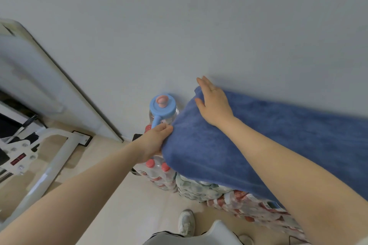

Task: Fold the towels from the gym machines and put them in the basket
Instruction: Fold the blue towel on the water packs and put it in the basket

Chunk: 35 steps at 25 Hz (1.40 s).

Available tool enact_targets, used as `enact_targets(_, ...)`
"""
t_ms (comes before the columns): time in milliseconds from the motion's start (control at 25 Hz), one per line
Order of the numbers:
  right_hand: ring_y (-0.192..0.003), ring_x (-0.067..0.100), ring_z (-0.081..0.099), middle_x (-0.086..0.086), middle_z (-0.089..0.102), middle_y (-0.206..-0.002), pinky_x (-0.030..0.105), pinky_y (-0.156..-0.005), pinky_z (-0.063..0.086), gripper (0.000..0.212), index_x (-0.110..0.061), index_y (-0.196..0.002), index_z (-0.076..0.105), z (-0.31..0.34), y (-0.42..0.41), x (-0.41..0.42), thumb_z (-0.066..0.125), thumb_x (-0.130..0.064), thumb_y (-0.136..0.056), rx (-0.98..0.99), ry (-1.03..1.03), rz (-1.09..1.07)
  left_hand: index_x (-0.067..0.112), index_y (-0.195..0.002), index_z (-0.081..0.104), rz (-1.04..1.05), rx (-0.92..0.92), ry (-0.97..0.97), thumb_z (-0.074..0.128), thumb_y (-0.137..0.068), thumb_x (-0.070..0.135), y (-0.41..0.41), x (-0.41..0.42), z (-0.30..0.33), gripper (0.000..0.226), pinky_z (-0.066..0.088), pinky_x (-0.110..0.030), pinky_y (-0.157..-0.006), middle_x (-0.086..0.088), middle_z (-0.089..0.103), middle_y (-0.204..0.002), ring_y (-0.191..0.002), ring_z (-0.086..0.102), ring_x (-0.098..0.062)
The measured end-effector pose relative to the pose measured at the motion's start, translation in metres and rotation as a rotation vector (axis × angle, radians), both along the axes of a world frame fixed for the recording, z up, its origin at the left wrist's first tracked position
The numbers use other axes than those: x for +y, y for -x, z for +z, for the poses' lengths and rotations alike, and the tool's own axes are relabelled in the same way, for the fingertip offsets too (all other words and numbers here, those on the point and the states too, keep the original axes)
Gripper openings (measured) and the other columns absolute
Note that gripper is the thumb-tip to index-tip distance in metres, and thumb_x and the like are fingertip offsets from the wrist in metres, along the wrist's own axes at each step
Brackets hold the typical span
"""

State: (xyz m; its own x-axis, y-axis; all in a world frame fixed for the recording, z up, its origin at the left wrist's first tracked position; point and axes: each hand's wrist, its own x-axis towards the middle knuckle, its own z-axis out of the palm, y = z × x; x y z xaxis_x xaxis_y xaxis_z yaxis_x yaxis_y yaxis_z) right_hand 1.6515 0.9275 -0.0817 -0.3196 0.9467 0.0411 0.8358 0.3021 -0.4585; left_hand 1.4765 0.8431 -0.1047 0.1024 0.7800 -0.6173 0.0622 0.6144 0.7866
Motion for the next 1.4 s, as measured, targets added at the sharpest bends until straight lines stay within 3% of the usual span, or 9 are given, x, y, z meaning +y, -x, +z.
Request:
enact_targets(160, -0.145, 0.020, 0.010, 0.006, 0.011, -0.157, 0.038, -0.118, 0.006, 0.055, -0.013, -0.146, 0.019, -0.008, -0.025, -0.009, 0.035, -0.033, -0.098, -0.188, 0.040, -0.056, 0.010, -0.105, 0.062, -0.341, 0.492, -0.112, 0.046, -0.093, 0.038, -0.003, 0.002, -0.018, 0.034, 0.042, -0.035, -0.096, -0.007, 0.064, -0.108, -0.102, 0.057, -0.023)
enact_targets(360, -0.145, 0.020, 0.010, 0.008, 0.013, -0.157, 0.038, -0.118, 0.004, 0.055, -0.015, -0.146, 0.021, -0.010, -0.062, -0.022, 0.032, -0.038, -0.098, -0.232, 0.085, -0.148, 0.017, -0.118, 0.060, -0.088, -0.306, 0.072, 0.075, -0.059, 0.053, 0.016, 0.000, -0.010, 0.070, 0.049, -0.031, -0.090, -0.006, 0.066, -0.119, -0.104, 0.064, -0.020)
enact_targets(520, -0.145, 0.023, 0.007, 0.010, 0.010, -0.157, 0.041, -0.118, 0.003, 0.054, -0.013, -0.146, 0.021, 0.000, -0.052, -0.028, 0.032, -0.035, -0.098, -0.291, 0.049, -0.137, 0.016, -0.112, 0.062, -0.261, -0.317, -0.044, 0.083, -0.054, 0.027, 0.021, -0.021, -0.004, 0.062, 0.055, -0.025, -0.080, -0.004, 0.069, -0.110, -0.101, 0.066, -0.018)
enact_targets(640, -0.146, 0.022, 0.005, 0.008, 0.006, -0.158, 0.040, -0.118, 0.003, 0.054, -0.013, -0.147, 0.018, 0.002, -0.032, -0.036, 0.031, -0.034, -0.099, -0.336, 0.007, -0.017, 0.009, -0.091, 0.058, -0.241, 0.070, -0.052, 0.057, -0.084, 0.010, 0.023, -0.024, -0.010, 0.008, 0.048, -0.026, -0.069, -0.013, 0.062, -0.088, -0.076, 0.059, -0.022)
enact_targets(800, -0.146, 0.021, 0.003, 0.007, 0.006, -0.158, 0.039, -0.118, 0.002, 0.054, -0.012, -0.147, 0.016, -0.002, -0.028, -0.048, 0.031, -0.032, -0.099, -0.322, -0.004, -0.018, 0.007, -0.104, 0.052, -0.201, 0.865, -0.259, 0.037, -0.092, 0.008, 0.005, -0.016, -0.011, 0.019, 0.039, -0.033, -0.070, -0.019, 0.057, -0.099, -0.087, 0.054, -0.032)
enact_targets(920, -0.146, 0.019, 0.003, 0.005, 0.009, -0.158, 0.038, -0.118, -0.001, 0.055, -0.011, -0.147, 0.016, 0.004, -0.049, -0.066, 0.034, -0.028, -0.098, -0.275, -0.122, -0.053, 0.005, -0.118, 0.051, -0.067, 0.842, -0.727, 0.038, -0.090, 0.009, -0.044, -0.013, 0.013, 0.031, 0.036, -0.033, -0.093, -0.015, 0.055, -0.120, -0.110, 0.051, -0.032)
enact_targets(1040, -0.146, 0.018, 0.004, 0.005, 0.009, -0.158, 0.037, -0.118, 0.001, 0.056, -0.010, -0.147, 0.017, 0.004, -0.086, -0.092, 0.035, -0.030, -0.098, -0.220, -0.093, -0.147, 0.002, -0.128, 0.049, -0.418, 0.786, -1.025, 0.032, -0.086, 0.021, -0.119, -0.015, 0.021, 0.049, 0.028, -0.029, -0.107, -0.015, 0.049, -0.135, -0.128, 0.043, -0.029)
enact_targets(1240, -0.146, 0.016, 0.000, 0.001, 0.000, -0.159, 0.037, -0.118, 0.002, 0.057, -0.017, -0.148, 0.010, -0.012, -0.196, -0.144, 0.025, -0.041, -0.099, -0.319, 0.114, -0.366, 0.015, -0.147, 0.014, -0.808, 1.157, -0.858, -0.003, -0.072, 0.064, -0.181, -0.018, 0.003, 0.092, 0.003, -0.034, -0.117, -0.005, 0.004, -0.158, -0.146, 0.005, -0.021)
enact_targets(1400, -0.146, 0.016, 0.001, 0.001, -0.001, -0.159, 0.038, -0.117, -0.005, 0.075, -0.022, -0.149, 0.003, -0.016, -0.252, -0.186, -0.005, -0.058, -0.084, -0.446, 0.142, -0.369, 0.018, -0.149, 0.005, -0.855, 1.281, -0.753, 0.009, -0.082, 0.070, -0.190, -0.019, 0.010, 0.085, 0.002, -0.035, -0.117, -0.004, -0.004, -0.158, -0.146, -0.001, -0.021)
